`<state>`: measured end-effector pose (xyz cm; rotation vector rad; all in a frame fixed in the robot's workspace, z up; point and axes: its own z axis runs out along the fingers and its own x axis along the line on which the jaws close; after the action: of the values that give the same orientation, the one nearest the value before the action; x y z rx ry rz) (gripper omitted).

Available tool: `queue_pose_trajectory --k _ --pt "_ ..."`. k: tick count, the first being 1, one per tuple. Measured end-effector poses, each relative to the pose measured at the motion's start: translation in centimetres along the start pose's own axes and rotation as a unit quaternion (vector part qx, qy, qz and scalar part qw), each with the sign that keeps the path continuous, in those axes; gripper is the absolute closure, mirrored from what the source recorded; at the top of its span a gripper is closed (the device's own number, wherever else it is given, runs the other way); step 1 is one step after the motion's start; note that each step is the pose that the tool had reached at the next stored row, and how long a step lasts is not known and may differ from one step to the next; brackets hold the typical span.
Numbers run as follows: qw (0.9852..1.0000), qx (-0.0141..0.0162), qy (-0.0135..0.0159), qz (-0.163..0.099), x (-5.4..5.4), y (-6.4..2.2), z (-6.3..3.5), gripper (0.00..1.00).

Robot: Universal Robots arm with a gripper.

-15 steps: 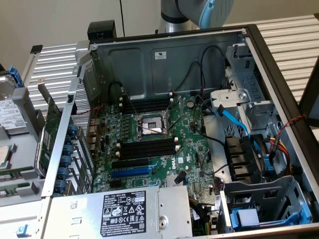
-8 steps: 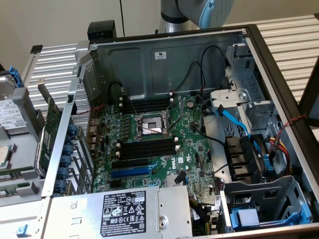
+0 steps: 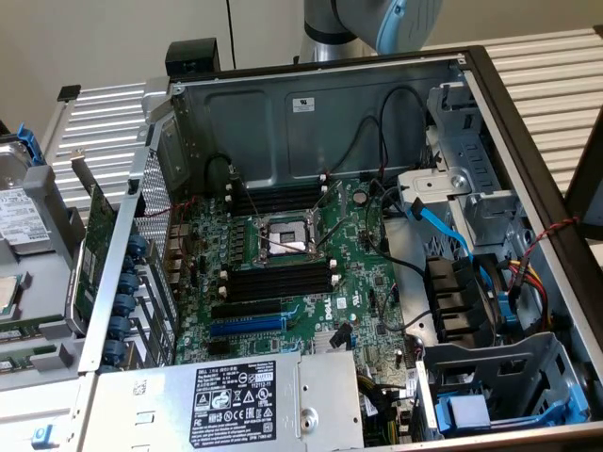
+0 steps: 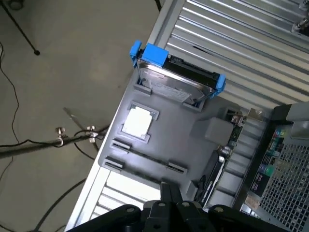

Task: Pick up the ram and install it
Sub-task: 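Pick up the ram and move it above insertion slot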

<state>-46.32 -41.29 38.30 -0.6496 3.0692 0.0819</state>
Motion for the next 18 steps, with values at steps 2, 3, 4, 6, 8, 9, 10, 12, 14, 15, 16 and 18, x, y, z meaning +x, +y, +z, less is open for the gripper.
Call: queue_pose_trajectory --k 2,3,4,6,8,9,10,12,14,15,16,18 --pt "0.9998 -0.0003 0.0011 -0.018 0.0 0.0 0.01 0.89" --pt "0.9996 -0.0004 0.0016 -0.027 0.0 0.0 0.02 0.89" --pt "0.9993 -0.0006 0.0021 -0.036 0.0 0.0 0.03 0.89" --pt "0.9985 -0.0009 0.0033 -0.054 0.0 0.0 0.03 0.89" --pt "0.9974 -0.0012 0.0042 -0.072 0.0 0.0 0.04 0.89" --pt "0.9967 -0.0013 0.0047 -0.081 0.0 0.0 0.04 0.89" --pt "0.9959 -0.0014 0.0052 -0.09 0.0 0.0 0.04 0.89" --pt "0.994 -0.0017 0.0062 -0.109 0.0 0.0 0.04 0.89" --pt "0.9919 -0.002 0.0073 -0.127 0.0 0.0 0.04 0.89" --pt "0.9907 -0.0022 0.0077 -0.136 0.0 0.0 0.04 0.89" --pt "0.9894 -0.0023 0.0082 -0.145 0.0 0.0 0.04 0.89" --pt "0.9867 -0.0026 0.0092 -0.162 0.0 0.0 0.04 0.89"
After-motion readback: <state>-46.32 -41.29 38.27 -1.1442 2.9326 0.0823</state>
